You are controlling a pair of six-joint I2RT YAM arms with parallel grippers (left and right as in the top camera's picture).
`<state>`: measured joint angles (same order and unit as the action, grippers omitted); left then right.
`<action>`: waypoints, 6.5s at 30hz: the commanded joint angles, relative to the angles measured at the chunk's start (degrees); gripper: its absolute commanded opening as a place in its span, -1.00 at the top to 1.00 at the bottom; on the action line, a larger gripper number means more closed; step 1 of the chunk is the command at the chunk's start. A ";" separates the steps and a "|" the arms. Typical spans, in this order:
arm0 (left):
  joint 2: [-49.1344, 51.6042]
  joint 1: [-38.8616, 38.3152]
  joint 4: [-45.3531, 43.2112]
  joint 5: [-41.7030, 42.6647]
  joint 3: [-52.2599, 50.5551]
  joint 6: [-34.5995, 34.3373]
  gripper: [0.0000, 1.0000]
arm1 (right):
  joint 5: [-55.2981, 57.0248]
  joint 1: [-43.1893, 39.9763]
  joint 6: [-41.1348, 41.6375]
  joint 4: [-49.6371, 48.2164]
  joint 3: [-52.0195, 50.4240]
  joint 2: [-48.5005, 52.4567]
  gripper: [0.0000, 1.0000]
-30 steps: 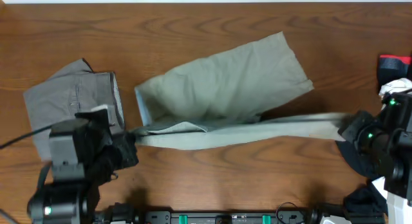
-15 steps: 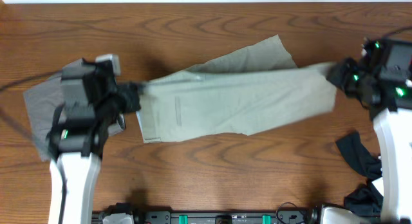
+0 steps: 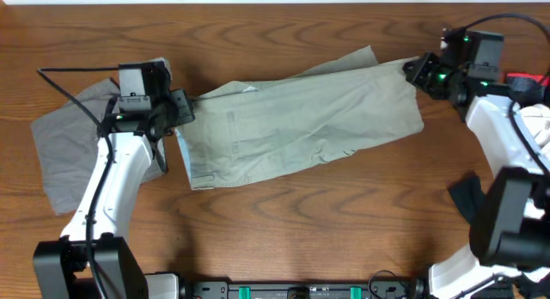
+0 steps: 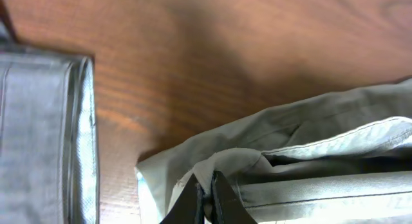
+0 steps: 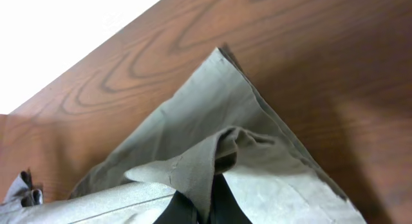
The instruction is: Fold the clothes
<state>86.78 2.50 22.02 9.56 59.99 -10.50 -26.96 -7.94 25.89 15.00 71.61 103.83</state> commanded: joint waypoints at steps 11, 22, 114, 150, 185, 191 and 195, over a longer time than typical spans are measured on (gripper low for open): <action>-8.24 0.96 6.93 -6.91 3.91 -0.31 0.88 | -0.24 -2.58 -3.13 4.20 0.81 -3.45 0.97; -31.45 0.92 26.82 -0.07 5.62 -2.47 0.88 | 4.81 -8.35 -10.29 26.51 0.81 -24.68 0.98; 8.59 -1.62 61.81 4.83 34.01 4.52 0.88 | 2.97 -8.20 -25.40 42.73 12.26 -23.96 0.97; 16.81 -1.55 19.34 -13.05 25.70 -1.46 0.88 | -0.85 2.95 -19.47 -14.93 12.26 16.26 0.95; 28.65 -1.57 4.61 -25.35 25.70 -13.84 0.88 | 4.76 5.07 -18.16 -26.03 12.26 19.41 0.78; 28.65 -1.55 4.87 -25.42 25.70 -13.84 0.53 | 11.50 5.90 -13.55 -25.92 12.26 19.74 0.79; 28.50 -1.57 4.90 -25.53 25.73 -13.35 -0.63 | 8.22 5.84 -10.60 -23.91 12.26 19.74 0.79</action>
<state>114.83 0.64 26.74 -14.61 85.84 -24.01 -18.37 -3.03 11.79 -9.82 83.55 122.63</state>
